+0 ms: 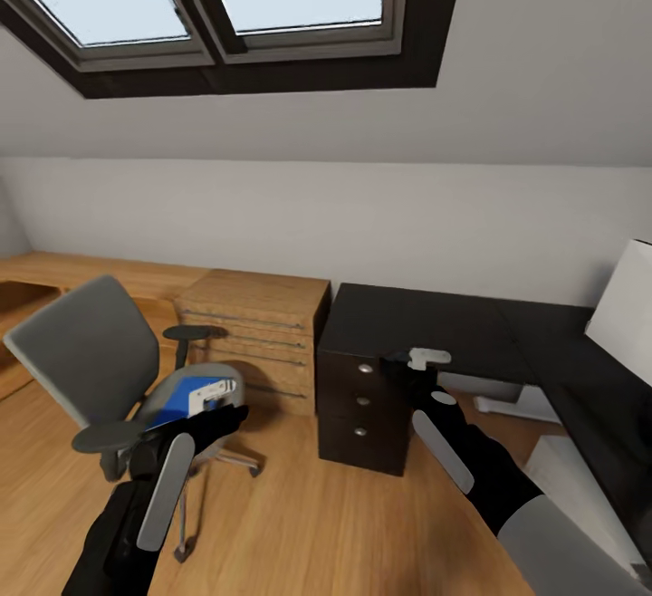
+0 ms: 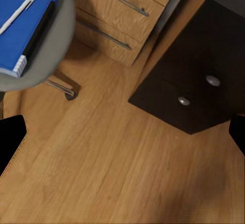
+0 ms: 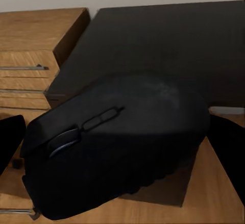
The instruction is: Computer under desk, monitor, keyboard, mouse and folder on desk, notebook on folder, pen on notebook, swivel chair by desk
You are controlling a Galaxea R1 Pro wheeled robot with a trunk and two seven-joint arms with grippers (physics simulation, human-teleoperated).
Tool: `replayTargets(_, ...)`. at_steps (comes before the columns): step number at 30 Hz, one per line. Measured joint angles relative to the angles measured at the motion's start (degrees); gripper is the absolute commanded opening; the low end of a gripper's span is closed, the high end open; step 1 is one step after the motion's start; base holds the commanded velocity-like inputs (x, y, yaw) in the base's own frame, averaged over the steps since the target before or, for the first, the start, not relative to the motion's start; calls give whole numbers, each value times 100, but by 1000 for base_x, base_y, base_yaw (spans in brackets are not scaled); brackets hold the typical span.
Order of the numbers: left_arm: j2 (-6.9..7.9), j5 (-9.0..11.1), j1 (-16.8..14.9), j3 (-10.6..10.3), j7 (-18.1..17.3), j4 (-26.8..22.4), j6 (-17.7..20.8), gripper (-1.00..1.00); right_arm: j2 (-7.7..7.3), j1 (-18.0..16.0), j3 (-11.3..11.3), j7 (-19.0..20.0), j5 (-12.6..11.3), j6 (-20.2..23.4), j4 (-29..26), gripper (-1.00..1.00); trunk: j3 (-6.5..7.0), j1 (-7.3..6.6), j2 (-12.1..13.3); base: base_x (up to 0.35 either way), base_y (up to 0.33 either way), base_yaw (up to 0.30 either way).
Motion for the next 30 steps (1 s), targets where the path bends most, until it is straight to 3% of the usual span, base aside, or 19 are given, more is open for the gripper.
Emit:
replayTargets(7,-9,3,-1,-225,5,74,6,100,0,1,-9,11,-23,3,11,-100,120,-154,281,339,0,95)
replayTargets(18,-9,-4,-1,-270,2,77,1,100,-6,2,-19,16,-25,-6,20,-100,317,-396,722,339,0,8)
replayTargets(30,-9,1,-1,-263,-19,66,4,100,12,2,-3,24,-21,-71,211,-100,318,-394,724,268,0,113)
